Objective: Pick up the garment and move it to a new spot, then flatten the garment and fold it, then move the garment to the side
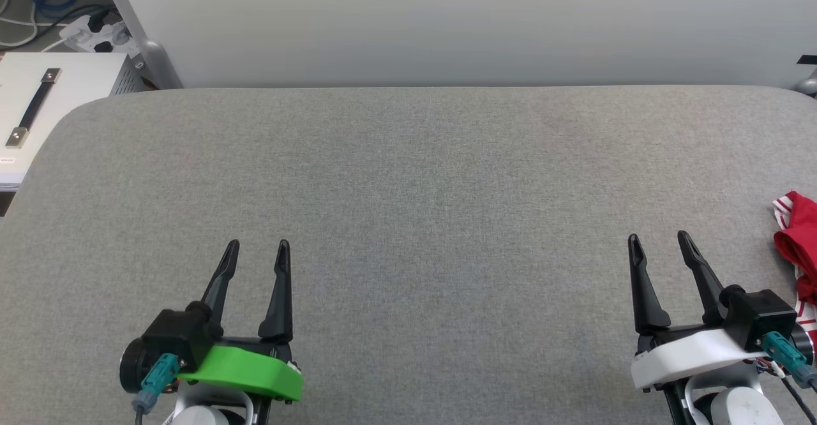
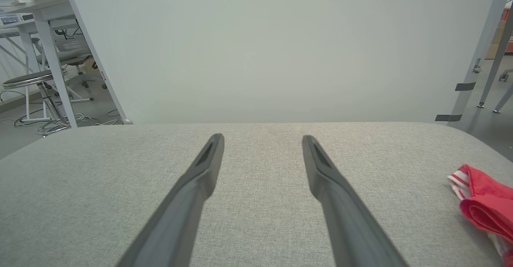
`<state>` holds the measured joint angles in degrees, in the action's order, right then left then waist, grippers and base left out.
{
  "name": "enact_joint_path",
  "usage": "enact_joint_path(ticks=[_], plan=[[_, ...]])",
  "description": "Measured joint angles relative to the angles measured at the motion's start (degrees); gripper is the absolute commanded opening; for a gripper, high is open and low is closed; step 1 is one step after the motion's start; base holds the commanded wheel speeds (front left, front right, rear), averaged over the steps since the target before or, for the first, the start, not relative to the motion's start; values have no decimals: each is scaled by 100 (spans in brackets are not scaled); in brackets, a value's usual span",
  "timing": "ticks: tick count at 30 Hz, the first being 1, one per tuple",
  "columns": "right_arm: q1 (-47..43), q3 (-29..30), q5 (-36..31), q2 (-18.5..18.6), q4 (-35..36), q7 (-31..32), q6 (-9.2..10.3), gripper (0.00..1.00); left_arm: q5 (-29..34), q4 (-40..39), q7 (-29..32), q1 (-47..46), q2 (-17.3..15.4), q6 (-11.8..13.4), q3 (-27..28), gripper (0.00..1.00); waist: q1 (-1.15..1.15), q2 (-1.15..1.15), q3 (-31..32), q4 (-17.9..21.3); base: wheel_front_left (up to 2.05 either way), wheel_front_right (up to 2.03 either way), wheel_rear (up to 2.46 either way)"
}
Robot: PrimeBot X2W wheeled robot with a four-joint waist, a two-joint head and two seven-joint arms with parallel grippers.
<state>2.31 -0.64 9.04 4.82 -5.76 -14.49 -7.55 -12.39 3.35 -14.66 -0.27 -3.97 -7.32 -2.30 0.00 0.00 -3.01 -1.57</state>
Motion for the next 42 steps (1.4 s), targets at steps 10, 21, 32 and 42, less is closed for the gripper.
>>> enact_joint_path(ticks=[10,21,32,42], plan=[[0,-9,-10,-15,25,-14,0,100,-37,-11,0,2,2,0,-21,100,0,0,-21,-6,0,0,0],[4,-12,-40,-32,25,13,0,0,-86,-38,18,1,2,0,-124,0,0,0,-59,1,0,0,0],[4,-5,-79,-38,53,120,0,0,-3,-45,149,1,3,57,-104,0,0,0,-26,15,0,0,0],[3,2,-140,-51,92,233,0,0,87,-56,264,1,7,103,-89,0,0,0,3,27,0,0,0]])
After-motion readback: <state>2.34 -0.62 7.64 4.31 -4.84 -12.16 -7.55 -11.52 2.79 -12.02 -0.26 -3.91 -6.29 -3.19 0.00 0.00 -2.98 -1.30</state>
